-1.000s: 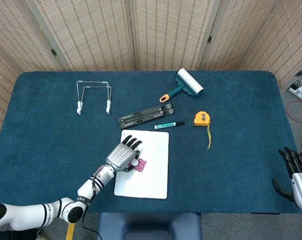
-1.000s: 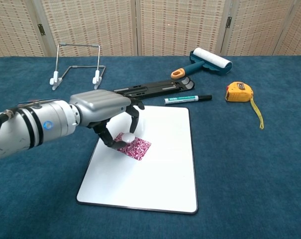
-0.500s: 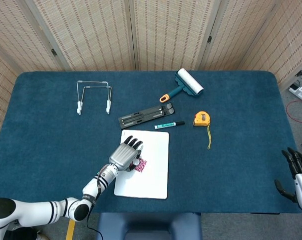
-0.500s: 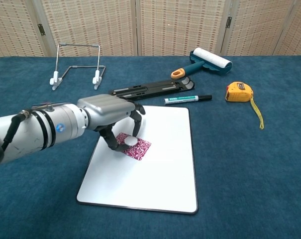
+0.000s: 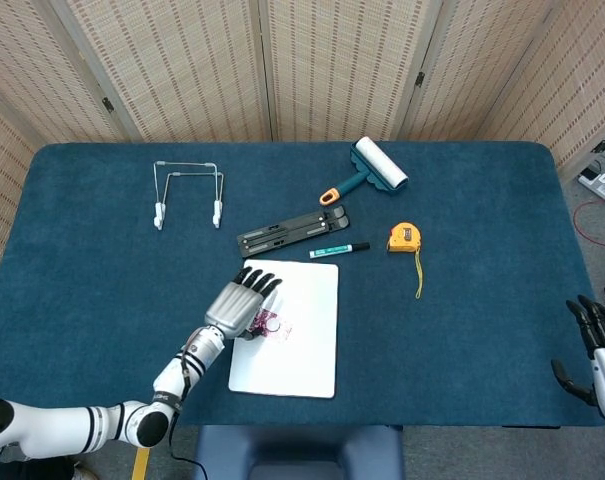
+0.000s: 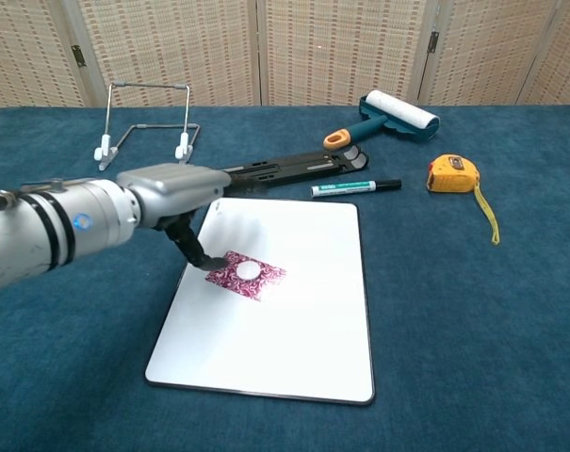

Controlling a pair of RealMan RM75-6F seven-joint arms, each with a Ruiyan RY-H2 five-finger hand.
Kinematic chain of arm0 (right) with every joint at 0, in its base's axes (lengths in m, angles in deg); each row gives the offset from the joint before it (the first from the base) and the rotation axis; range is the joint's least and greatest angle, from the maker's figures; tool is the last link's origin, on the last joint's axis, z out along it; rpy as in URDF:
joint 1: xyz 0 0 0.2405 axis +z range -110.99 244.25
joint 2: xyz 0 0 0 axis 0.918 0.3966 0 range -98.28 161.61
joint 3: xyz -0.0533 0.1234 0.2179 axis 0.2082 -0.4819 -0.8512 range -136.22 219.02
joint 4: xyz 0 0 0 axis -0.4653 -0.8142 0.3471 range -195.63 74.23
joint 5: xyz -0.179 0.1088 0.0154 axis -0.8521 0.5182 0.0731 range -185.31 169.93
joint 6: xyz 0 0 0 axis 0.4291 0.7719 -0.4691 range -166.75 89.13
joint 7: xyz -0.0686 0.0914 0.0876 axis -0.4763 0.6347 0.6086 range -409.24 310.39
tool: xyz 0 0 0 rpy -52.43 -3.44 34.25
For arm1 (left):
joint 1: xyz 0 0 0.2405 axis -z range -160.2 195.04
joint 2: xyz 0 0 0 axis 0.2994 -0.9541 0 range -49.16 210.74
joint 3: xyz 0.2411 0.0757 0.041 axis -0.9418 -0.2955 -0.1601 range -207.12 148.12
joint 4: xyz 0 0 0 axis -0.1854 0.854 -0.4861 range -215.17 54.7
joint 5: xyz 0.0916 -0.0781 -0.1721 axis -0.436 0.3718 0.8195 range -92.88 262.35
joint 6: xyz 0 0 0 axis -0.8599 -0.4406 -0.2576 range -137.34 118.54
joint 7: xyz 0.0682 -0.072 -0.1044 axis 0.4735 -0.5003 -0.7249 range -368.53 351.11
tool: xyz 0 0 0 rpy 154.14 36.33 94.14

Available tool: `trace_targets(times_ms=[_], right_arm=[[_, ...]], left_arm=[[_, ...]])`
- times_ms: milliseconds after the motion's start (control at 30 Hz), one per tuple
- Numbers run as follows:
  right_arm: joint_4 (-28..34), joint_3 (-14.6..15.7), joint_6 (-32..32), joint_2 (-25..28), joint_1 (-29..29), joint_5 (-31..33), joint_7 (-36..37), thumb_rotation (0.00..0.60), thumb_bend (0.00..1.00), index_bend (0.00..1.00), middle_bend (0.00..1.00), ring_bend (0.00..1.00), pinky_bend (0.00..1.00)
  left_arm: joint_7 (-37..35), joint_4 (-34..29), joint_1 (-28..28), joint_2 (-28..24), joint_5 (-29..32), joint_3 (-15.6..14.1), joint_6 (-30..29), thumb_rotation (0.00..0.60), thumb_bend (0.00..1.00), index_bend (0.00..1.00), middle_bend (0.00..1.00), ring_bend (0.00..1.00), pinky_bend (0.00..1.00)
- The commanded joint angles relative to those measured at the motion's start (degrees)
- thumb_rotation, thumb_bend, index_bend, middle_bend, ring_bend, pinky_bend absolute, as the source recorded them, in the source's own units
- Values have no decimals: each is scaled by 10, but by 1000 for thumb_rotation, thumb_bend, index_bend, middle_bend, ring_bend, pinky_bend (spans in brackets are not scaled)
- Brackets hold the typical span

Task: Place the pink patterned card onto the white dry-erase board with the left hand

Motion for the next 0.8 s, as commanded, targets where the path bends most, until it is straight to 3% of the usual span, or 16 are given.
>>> trace_targets(times_ms=[33,367,800], right_arm=[[-2,1,-2,-1,0,1,3,600,363,73,80,54,0],[-7,5,-13,3,8,-12,29,600,363,73,80,54,0],[-38,10,-40,1,32,-33,98,600,364,73,80,53,0]], left_arm=[[-63,-44,-46,-51,-15,6,-46,600,341,129,90,54,0],[-164,-53,-164,-135,-110,-40,-175,600,342,192,90,64,0],[-244,-20,-308,-183,-227,-115,-325,600,342,197,91,80,0]])
